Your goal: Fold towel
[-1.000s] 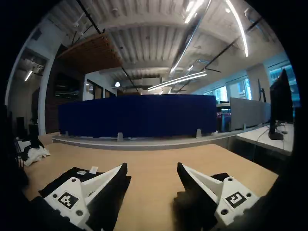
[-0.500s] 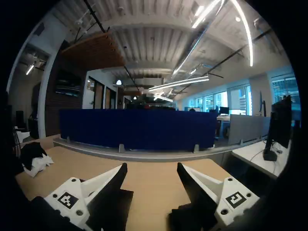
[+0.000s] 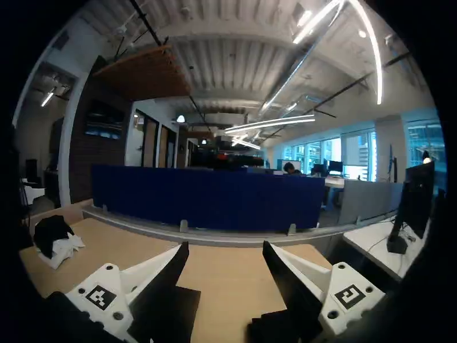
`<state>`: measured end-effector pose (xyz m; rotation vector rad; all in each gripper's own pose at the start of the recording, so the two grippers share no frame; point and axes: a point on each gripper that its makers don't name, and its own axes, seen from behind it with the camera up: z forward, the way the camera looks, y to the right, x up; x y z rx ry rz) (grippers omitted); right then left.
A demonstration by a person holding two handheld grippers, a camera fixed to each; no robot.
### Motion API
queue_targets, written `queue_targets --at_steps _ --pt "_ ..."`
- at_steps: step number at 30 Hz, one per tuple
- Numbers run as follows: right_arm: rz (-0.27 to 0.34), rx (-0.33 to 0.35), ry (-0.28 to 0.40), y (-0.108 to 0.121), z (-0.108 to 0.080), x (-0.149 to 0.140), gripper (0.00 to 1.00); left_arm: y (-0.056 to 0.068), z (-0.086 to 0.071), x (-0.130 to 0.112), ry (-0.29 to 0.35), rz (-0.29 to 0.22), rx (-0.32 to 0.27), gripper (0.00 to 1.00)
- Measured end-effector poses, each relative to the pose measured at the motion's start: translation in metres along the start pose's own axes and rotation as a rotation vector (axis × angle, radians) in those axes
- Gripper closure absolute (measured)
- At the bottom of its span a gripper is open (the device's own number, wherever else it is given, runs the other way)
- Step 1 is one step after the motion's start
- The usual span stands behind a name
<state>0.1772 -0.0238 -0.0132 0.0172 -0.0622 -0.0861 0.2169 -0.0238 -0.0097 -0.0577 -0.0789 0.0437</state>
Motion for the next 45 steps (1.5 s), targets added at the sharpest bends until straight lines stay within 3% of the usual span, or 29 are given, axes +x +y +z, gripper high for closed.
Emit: queue_targets --at_steps 5,14,21,29,45 --pt "-0.055 0.062 -0.053 -0.014 0.001 -0.001 0.00 0.017 -0.002 -0.006 -0.051 0.023 -0.083 0.05" --pt "-0.164 0.226 -0.174 -0.054 -0.004 -0.013 0.00 0.061 -0.008 -0.029 -0.157 0.064 -0.244 0.05" --pt "-0.199 0.312 -0.238 -0.075 -0.009 -0.021 0.00 0.077 -0.012 -0.044 -0.220 0.071 -0.313 0.05" --pt "-0.202 0.332 -0.277 -0.081 -0.011 -0.039 0.00 0.086 -0.016 -0.057 -0.248 0.100 -0.348 0.05" --pt "-0.192 0.355 -0.359 -0.086 -0.009 -0.094 0.00 0.122 -0.017 -0.113 -0.320 0.146 -0.422 0.05"
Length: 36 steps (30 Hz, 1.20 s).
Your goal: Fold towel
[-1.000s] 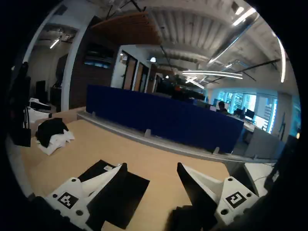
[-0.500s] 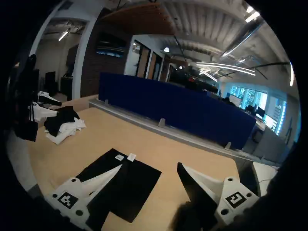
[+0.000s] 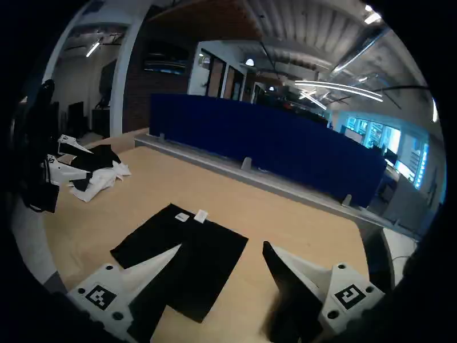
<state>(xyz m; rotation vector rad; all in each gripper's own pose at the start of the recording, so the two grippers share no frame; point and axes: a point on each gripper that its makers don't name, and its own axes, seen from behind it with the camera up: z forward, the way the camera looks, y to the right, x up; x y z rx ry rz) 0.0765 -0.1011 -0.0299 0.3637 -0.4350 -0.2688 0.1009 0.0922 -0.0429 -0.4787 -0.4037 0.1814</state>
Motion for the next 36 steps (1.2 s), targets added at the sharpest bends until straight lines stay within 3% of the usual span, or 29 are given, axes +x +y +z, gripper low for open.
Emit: queue_targets --at_steps 11,36 --pt "0.028 0.013 -0.061 -0.005 0.019 -0.045 0.00 0.020 0.022 -0.039 -0.067 0.016 -0.038 0.05" --pt "0.032 0.077 -0.238 -0.031 0.050 -0.148 0.00 0.058 0.058 -0.140 -0.249 0.041 -0.129 0.04"
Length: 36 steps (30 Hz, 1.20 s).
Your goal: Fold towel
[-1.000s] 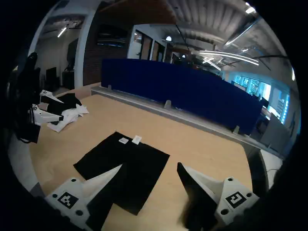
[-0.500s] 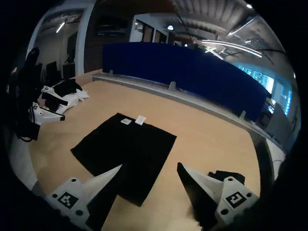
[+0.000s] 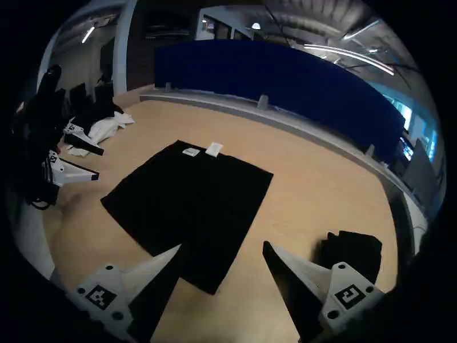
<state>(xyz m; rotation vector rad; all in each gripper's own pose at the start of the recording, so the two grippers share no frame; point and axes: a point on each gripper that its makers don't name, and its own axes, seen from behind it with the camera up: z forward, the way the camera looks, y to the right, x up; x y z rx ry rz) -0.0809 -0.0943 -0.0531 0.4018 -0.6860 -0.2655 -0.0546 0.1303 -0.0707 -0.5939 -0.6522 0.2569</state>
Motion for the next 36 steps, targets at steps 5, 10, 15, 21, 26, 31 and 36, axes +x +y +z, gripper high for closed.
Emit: queue_targets --at_steps 5,10,15,21,26,31,36 --pt "-0.007 0.012 -0.037 -0.004 0.007 -0.020 0.00 0.006 0.010 -0.016 -0.033 -0.001 -0.012 0.05" --pt "-0.017 0.017 -0.072 -0.005 0.011 -0.038 0.00 0.009 0.017 -0.028 -0.056 -0.005 -0.015 0.04" --pt "-0.018 0.022 -0.095 -0.006 0.012 -0.052 0.00 0.015 0.022 -0.039 -0.081 -0.009 -0.026 0.05" --pt "-0.010 0.030 -0.119 -0.007 0.014 -0.065 0.00 0.024 0.027 -0.051 -0.108 -0.015 -0.041 0.05" --pt "-0.010 0.039 -0.137 -0.009 0.015 -0.074 0.00 0.030 0.029 -0.056 -0.120 -0.018 -0.049 0.05" --pt "-0.005 0.048 -0.152 -0.009 0.016 -0.080 0.03 0.033 0.030 -0.061 -0.137 -0.022 -0.056 0.05" --pt "0.004 0.054 -0.163 -0.010 0.017 -0.084 0.10 0.034 0.032 -0.062 -0.140 -0.025 -0.053 0.05"
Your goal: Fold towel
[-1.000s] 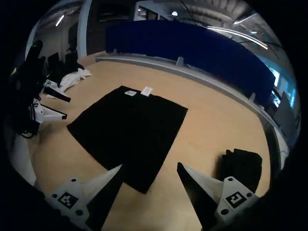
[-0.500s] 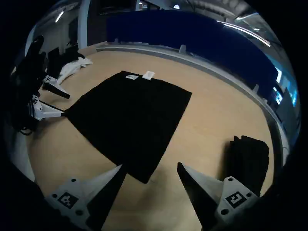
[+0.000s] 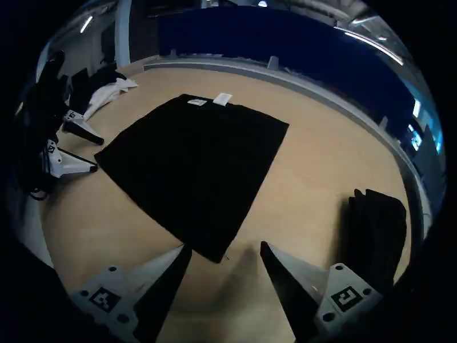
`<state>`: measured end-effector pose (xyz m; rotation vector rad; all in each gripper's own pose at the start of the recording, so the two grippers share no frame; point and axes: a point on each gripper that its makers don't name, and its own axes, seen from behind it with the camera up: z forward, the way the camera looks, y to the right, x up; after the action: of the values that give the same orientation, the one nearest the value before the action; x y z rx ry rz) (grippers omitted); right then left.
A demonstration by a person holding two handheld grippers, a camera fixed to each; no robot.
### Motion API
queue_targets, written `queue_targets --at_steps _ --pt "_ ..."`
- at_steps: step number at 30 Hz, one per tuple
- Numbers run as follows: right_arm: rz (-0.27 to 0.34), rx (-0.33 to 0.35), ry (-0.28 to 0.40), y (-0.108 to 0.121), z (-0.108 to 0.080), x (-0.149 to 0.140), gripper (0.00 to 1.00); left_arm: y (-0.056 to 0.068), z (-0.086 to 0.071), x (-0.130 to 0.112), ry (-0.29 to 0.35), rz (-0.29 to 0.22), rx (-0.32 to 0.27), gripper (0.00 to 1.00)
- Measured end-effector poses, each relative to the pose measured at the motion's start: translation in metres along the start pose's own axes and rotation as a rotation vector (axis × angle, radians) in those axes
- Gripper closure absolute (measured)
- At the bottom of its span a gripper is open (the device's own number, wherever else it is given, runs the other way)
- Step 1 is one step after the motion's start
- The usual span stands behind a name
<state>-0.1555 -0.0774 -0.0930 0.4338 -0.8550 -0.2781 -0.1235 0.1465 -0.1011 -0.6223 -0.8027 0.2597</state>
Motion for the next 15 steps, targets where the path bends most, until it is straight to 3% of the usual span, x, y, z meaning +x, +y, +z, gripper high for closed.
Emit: queue_targets --at_steps 6,15 --pt "0.009 0.020 -0.024 -0.0042 0.0016 -0.0068 0.25 0.0006 -0.0010 0.0000 0.001 0.001 0.007 0.06" --pt "0.018 0.046 -0.020 -0.0096 0.0031 -0.0077 0.33 -0.0013 -0.0003 0.0004 0.000 0.007 0.014 0.19"
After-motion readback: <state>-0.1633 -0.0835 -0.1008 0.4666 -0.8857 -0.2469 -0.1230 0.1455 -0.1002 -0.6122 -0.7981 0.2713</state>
